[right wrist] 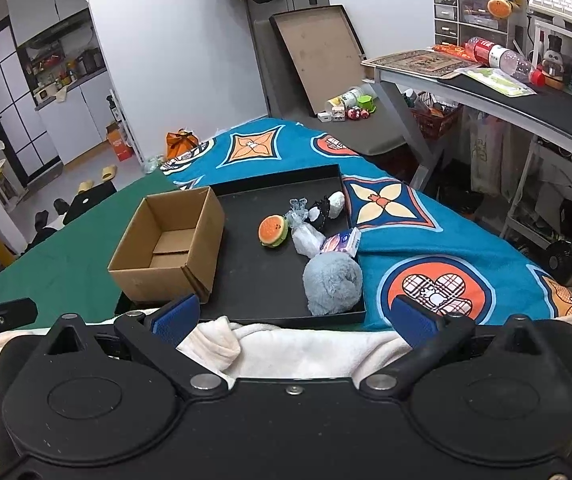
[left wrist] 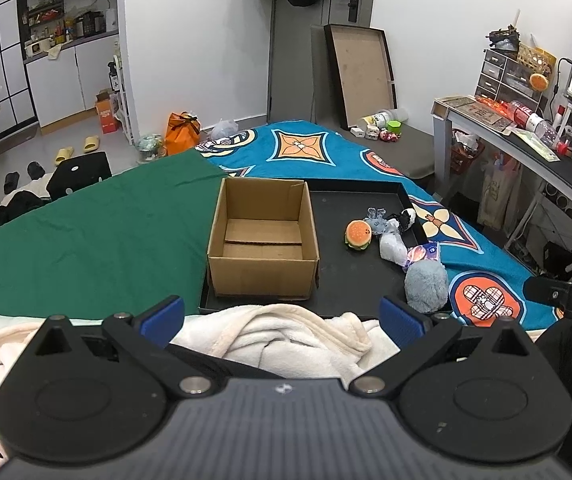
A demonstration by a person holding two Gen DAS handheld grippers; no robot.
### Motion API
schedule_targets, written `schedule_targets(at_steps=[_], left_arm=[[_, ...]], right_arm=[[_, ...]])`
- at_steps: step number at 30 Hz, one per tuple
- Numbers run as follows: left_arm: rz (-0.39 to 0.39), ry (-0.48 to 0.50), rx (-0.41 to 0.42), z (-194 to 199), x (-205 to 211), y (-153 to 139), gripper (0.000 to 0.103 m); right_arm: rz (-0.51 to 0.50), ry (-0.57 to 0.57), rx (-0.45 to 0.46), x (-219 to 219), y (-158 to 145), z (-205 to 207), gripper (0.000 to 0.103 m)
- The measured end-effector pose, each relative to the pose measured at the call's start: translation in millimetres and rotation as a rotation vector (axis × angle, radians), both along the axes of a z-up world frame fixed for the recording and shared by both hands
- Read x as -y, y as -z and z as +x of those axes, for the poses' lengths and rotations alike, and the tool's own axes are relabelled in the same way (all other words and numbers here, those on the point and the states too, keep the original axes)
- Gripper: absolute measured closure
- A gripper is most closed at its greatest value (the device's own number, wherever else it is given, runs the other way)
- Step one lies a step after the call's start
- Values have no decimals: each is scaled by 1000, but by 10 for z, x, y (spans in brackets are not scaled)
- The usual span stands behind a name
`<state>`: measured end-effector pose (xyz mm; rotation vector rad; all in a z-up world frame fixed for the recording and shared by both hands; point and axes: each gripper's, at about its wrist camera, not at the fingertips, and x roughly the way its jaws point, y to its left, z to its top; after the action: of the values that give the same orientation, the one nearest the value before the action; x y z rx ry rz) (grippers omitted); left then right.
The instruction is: Organize soft objects
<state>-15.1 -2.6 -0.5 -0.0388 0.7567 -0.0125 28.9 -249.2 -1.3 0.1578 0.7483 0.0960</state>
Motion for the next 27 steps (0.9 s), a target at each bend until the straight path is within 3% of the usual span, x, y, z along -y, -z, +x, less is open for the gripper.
schedule_targets(at_steps=[27], left_arm=[[3,2,2,-27,-26,0,1]], right_arm=[[-18,8,-8,10,13,-37,0]])
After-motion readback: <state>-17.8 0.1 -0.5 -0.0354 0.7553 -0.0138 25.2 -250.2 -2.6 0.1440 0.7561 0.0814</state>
